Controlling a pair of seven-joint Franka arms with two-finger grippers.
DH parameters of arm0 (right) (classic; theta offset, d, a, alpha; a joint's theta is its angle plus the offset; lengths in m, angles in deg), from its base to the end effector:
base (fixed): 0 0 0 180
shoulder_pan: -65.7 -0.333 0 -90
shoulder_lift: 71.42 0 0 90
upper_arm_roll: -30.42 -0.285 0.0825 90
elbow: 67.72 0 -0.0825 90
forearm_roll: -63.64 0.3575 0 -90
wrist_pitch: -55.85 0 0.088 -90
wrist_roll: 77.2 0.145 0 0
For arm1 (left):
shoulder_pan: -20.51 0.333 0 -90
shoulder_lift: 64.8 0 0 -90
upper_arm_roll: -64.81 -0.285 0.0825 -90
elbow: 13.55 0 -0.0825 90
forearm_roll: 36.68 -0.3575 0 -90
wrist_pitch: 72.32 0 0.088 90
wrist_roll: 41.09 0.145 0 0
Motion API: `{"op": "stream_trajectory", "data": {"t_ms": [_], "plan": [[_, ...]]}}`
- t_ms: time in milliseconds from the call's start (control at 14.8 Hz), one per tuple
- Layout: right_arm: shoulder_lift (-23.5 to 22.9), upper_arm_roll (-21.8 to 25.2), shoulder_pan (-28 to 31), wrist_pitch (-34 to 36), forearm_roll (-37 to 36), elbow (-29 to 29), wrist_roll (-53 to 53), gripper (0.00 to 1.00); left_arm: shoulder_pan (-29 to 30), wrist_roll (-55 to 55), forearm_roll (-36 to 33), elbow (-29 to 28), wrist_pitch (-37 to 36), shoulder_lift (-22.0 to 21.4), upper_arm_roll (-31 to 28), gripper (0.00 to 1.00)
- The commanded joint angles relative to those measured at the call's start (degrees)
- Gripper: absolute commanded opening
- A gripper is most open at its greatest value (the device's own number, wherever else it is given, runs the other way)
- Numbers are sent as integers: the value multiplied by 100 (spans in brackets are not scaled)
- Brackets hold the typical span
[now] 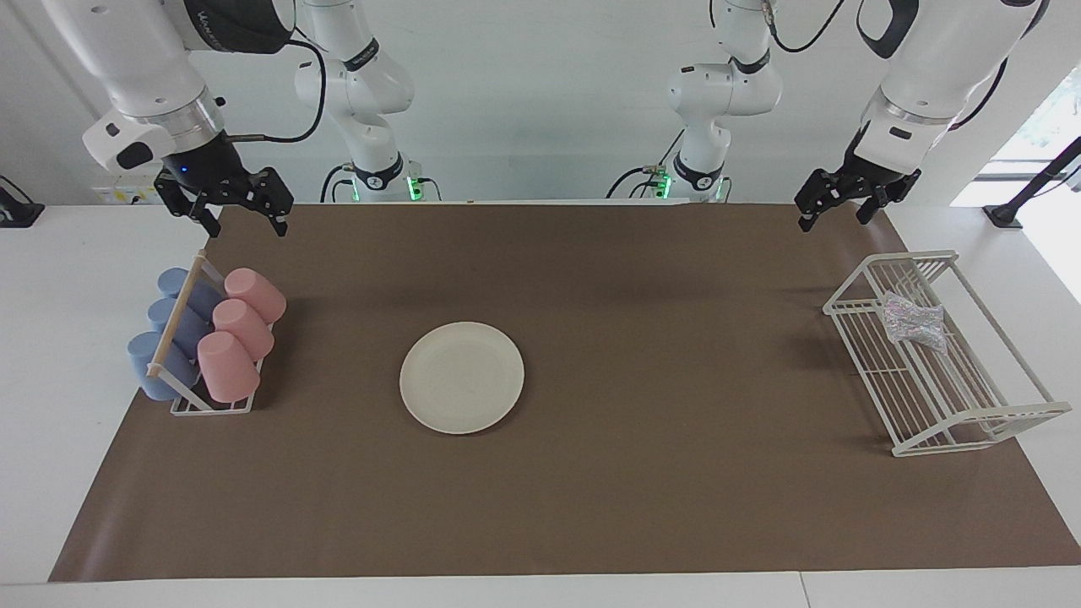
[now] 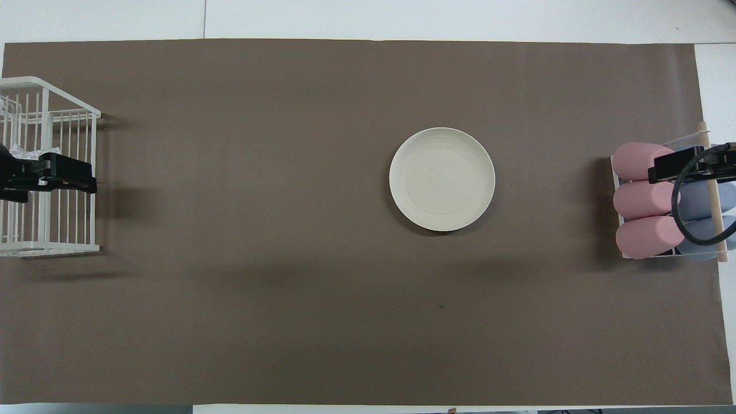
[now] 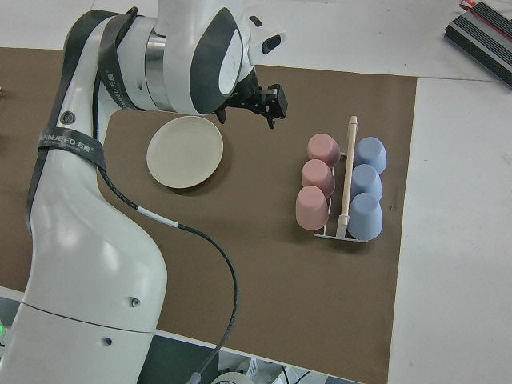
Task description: Wipe plate with sponge
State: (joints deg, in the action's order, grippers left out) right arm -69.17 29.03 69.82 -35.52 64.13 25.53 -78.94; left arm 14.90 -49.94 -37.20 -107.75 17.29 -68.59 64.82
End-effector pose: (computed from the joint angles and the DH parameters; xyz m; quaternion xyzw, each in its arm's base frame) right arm 0.5185 -0.0233 0.5528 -0.9999 0.0087 -0.0034 0.0037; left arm 0.5052 -0.0484 0.5566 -0.9996 -0.0282 0.0064 0.0054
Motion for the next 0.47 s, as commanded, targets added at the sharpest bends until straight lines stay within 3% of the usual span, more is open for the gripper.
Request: {"op": "stream_trajectory", "data": {"t_ms": [0,407], "plan": [[12,-36,1,-30,-102,-17,95,100,16,23,43,-11,65,-7,-9,100],[12,-36,1,-30,-102,-17,104,100,51,-12,43,-11,31,-16,-18,100]]}}
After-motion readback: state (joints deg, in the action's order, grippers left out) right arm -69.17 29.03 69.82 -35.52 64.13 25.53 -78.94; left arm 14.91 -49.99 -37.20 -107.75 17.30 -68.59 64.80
